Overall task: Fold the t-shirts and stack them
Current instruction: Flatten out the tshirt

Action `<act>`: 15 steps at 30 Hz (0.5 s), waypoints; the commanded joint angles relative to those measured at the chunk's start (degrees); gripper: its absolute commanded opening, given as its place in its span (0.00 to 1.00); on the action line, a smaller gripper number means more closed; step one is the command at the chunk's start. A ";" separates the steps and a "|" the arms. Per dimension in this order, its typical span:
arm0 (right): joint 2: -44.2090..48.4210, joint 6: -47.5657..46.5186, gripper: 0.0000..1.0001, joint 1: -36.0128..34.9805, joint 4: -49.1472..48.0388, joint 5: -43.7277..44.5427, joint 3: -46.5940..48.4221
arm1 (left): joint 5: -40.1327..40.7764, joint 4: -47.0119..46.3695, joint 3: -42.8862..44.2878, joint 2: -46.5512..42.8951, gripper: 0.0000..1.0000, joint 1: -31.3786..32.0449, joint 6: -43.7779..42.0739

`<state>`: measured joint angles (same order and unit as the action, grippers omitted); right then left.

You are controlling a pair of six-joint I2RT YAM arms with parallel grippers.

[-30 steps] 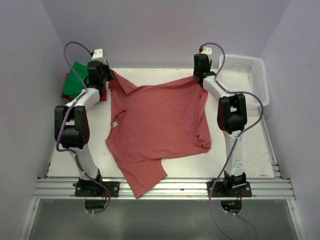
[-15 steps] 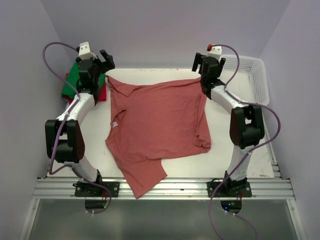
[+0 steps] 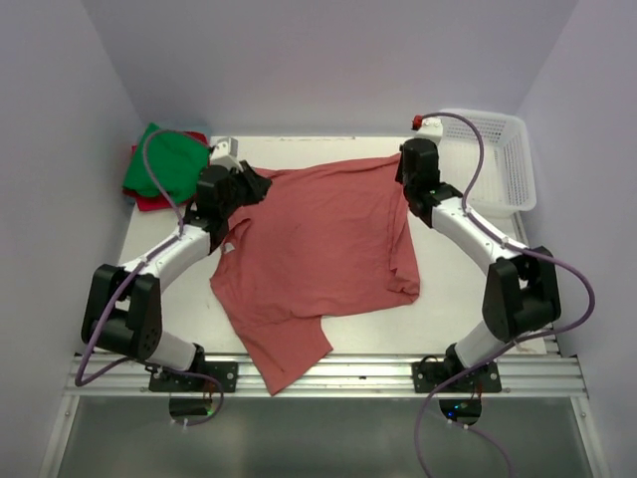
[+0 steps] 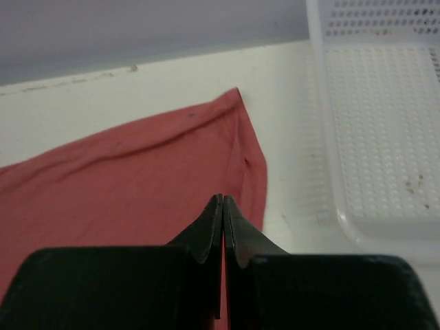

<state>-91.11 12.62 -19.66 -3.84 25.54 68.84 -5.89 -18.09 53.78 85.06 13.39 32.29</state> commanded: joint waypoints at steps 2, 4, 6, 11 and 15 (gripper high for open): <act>-5.55 4.25 0.00 1.90 16.88 10.74 8.37 | -6.85 -0.29 -9.46 -3.31 0.17 1.90 5.14; -12.29 7.14 0.00 3.13 22.44 13.39 13.93 | -8.69 -0.81 -11.67 -4.89 0.15 2.17 5.15; -17.32 11.00 0.00 5.24 30.97 13.58 22.45 | -8.87 0.24 -14.05 -6.47 0.14 2.34 5.50; -32.62 19.61 0.00 10.42 46.86 10.59 40.21 | -7.99 5.15 -15.37 -12.63 0.14 2.87 3.75; -37.21 27.34 0.00 13.77 56.65 14.51 46.82 | -9.49 9.12 -14.84 -15.26 0.14 2.87 3.48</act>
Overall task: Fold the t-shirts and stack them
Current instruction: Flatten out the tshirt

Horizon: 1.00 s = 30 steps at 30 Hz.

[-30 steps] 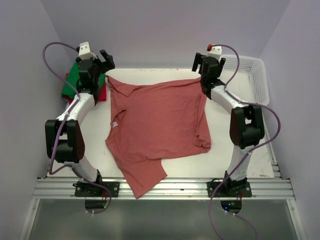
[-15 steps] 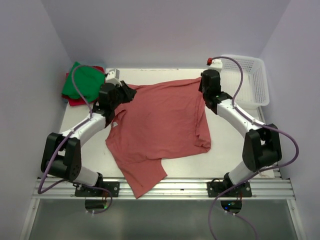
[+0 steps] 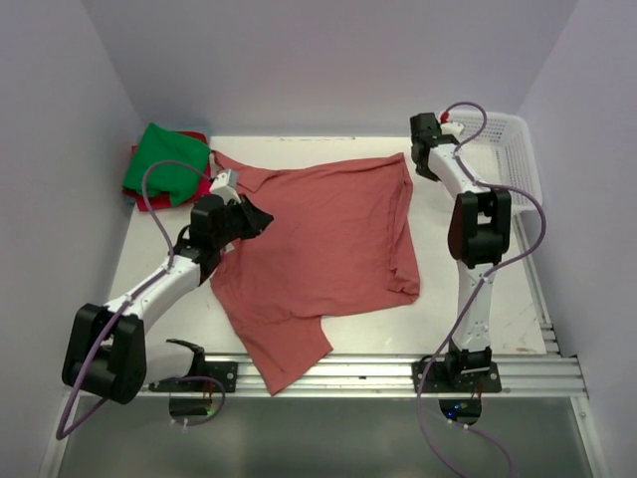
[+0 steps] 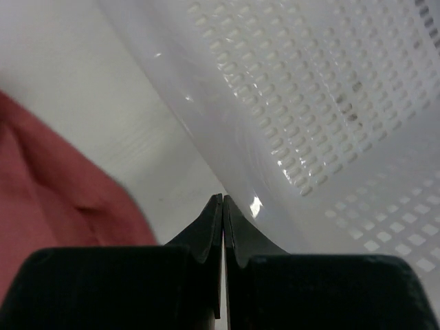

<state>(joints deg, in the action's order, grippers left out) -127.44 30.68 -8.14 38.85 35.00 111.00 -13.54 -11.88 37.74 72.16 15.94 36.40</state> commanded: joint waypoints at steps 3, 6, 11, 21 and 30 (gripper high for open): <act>1.13 12.56 0.00 3.74 13.88 9.10 1.42 | -1.93 2.74 -0.47 -4.04 0.14 0.40 -0.63; 4.81 12.92 0.00 4.28 12.14 11.31 -2.18 | -1.40 3.44 -1.08 -4.84 0.14 0.40 -1.60; 16.58 -0.24 0.00 4.19 -7.84 -6.65 -19.18 | -1.50 6.32 0.14 -2.39 0.14 0.58 -4.93; 37.87 -10.11 0.00 -0.82 -19.43 -43.08 -39.71 | -0.52 6.86 -1.53 8.78 0.09 2.42 -5.82; 39.28 -6.34 0.00 -5.39 -13.71 -47.83 -48.85 | 4.31 11.70 -2.58 13.27 0.01 2.51 -5.73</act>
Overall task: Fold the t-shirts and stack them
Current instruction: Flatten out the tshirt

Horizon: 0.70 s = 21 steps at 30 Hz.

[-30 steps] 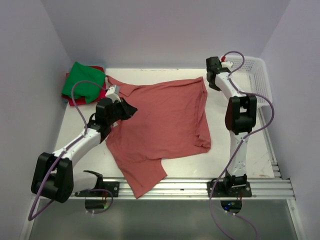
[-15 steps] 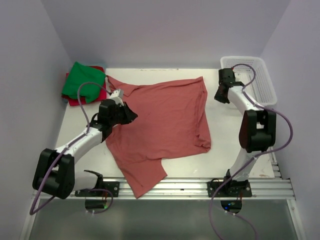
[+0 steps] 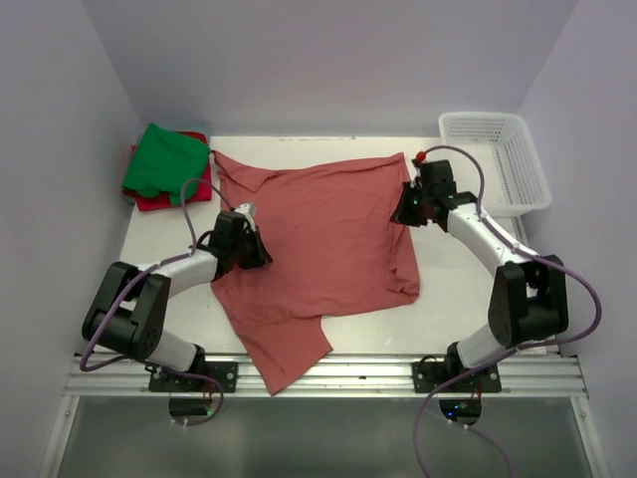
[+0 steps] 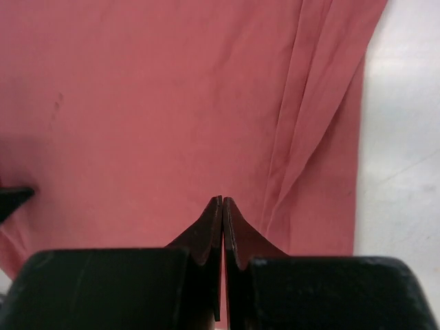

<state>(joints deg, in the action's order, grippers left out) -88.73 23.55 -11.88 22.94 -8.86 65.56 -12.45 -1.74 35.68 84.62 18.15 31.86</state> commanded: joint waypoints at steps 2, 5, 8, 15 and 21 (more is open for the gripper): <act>0.40 1.06 0.00 -2.70 1.06 -4.76 -5.78 | 4.53 4.46 -0.70 1.07 0.00 0.30 -0.92; -0.74 2.02 0.00 -3.59 -0.61 -6.07 -7.81 | 9.35 5.95 -0.79 0.99 0.00 0.30 0.04; -3.11 3.34 0.00 -4.29 -1.58 -7.39 -8.60 | 12.17 7.27 0.09 1.60 0.00 0.30 0.66; -7.34 5.10 0.00 -6.14 -2.38 -5.66 -10.63 | 24.22 12.28 5.10 3.09 0.00 -0.22 -0.30; -9.43 5.19 0.00 -6.31 -3.08 -2.04 -12.12 | 19.05 10.09 5.89 5.55 0.00 -4.09 0.49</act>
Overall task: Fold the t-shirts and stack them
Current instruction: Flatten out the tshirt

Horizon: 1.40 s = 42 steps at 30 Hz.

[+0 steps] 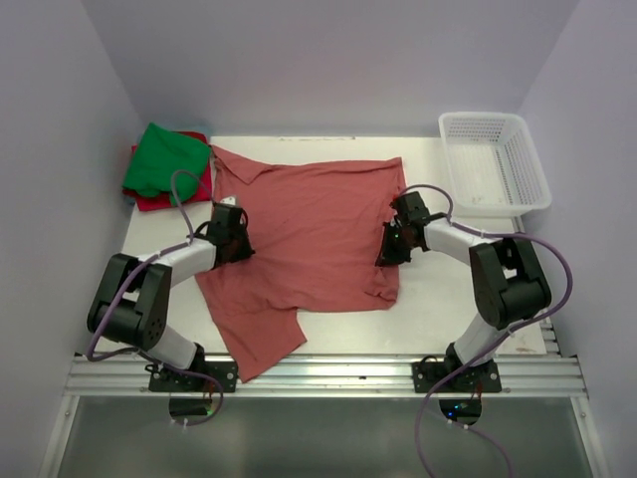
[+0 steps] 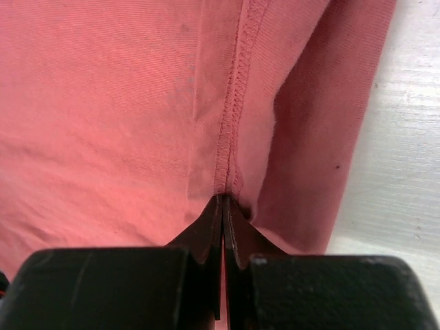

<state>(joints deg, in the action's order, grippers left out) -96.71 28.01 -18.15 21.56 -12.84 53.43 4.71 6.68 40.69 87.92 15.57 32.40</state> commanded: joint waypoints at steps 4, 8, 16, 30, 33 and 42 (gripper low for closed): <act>-3.14 0.82 0.00 -0.22 0.05 9.18 0.62 | 0.48 0.88 0.18 2.96 0.00 -1.51 0.03; 0.72 4.23 0.00 -0.66 14.51 33.04 4.31 | 2.05 1.15 -0.43 1.91 0.00 -1.51 -0.67; 5.93 9.43 0.00 -0.74 33.97 63.02 13.27 | 1.88 0.97 -0.08 1.55 0.00 -1.60 -0.67; 14.53 -0.85 0.00 -1.89 2.26 2.39 1.59 | 1.79 1.32 -0.87 -0.99 0.00 -1.60 -0.41; 15.32 -0.33 0.00 -1.71 -0.73 -1.92 -0.52 | 1.71 0.97 -1.14 -1.43 0.00 -1.60 -0.41; -3.92 0.11 0.00 -1.71 11.66 7.45 4.40 | 1.35 0.88 -1.22 -1.43 0.00 -1.60 -0.59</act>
<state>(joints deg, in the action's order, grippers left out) -96.49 28.23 -19.88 27.99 -8.25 57.12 4.64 5.98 40.49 87.83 14.63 32.36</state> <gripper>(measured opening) 0.007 0.005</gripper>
